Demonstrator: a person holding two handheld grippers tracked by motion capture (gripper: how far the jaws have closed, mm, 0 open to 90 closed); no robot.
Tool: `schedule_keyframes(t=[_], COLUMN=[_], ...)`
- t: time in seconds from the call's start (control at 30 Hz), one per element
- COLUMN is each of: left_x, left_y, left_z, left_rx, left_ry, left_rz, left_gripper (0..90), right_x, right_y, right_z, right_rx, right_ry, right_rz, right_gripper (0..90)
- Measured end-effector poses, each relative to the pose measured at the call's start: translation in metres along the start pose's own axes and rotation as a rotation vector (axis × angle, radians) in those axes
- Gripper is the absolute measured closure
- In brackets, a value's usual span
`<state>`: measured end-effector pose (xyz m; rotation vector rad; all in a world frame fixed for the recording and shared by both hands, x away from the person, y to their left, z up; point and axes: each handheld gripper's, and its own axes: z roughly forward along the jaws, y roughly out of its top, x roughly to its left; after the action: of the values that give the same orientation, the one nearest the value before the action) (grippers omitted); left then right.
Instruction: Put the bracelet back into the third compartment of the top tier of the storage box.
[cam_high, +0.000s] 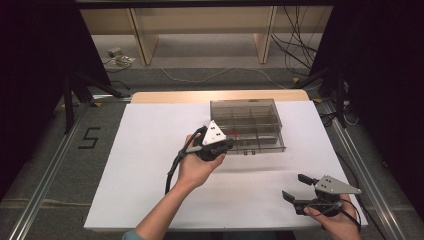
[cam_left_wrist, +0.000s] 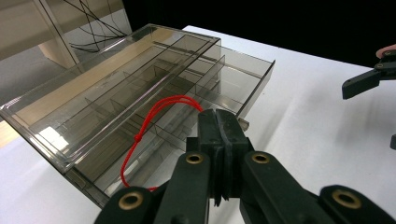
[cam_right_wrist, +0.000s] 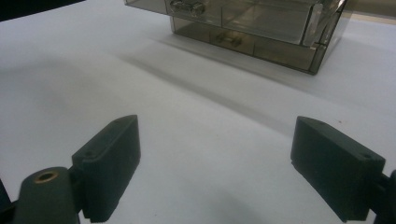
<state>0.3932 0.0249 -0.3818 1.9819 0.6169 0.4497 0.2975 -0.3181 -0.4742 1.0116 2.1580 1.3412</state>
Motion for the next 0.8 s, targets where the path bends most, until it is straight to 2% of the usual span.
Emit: schedule_keyframes(t=[0.8], left_x=[-0.007], left_y=[0.010], left_z=[0.013], left_rx=[-0.007], left_ry=[-0.017], left_rz=[0.015], left_gripper=[89.9], right_x=[0.000], right_y=[0.000], right_z=[0.000], right_rx=[0.000], right_ry=[0.001], right_rz=[-0.001], right_gripper=[16.1])
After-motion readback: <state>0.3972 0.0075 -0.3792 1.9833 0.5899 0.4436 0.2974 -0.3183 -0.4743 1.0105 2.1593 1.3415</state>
